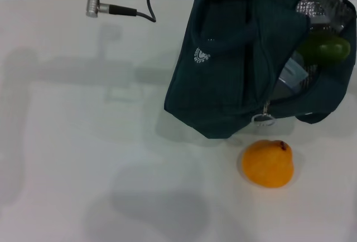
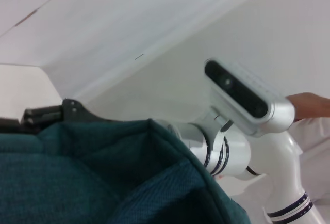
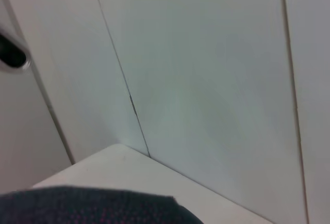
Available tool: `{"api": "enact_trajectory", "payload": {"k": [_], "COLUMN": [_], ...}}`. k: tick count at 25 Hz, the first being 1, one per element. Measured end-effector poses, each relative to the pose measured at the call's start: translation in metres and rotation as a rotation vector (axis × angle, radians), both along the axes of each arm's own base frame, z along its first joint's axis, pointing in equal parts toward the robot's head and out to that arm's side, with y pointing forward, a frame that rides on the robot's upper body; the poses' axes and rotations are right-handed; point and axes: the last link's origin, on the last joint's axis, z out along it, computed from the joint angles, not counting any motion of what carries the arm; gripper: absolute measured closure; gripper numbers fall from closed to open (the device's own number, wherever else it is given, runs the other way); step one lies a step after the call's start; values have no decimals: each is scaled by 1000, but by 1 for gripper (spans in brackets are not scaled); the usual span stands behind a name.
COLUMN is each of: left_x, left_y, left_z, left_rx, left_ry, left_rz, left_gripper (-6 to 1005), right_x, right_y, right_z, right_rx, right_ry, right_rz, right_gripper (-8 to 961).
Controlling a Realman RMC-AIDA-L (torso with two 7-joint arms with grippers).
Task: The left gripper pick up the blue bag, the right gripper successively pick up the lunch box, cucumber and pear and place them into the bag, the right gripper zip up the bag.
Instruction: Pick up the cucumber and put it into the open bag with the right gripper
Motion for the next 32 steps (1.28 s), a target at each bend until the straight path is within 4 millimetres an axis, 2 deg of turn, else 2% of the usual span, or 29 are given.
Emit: {"api": "enact_trajectory", "payload": {"k": [6,9,14,23,30,32], "left_x": [-3,-6,-7,-13,-12,-11], "left_y": [4,6,10,17,20,21], "left_z": [1,1,5,7,7,7], "left_rx": [3,11,36,94,114,118], "left_ry": [2,3,0,12,15,15], "left_rz": [19,32,45,59,56,57], "left_gripper": [954,954,954,953,953,953], "right_x": [0,-1,2,28,39,40], "right_y": [-2,-4,-11,-23,-27,-27], "right_z": [-2,-1,13,57,59,58], "right_rx": [-12,-37,-85,-67,-67,-67], "right_ry": [-19,-35,-46,50,42,39], "right_rz": [16,31,48,13,-2,-1], "right_gripper": [893,899,910,906,888,853]}}
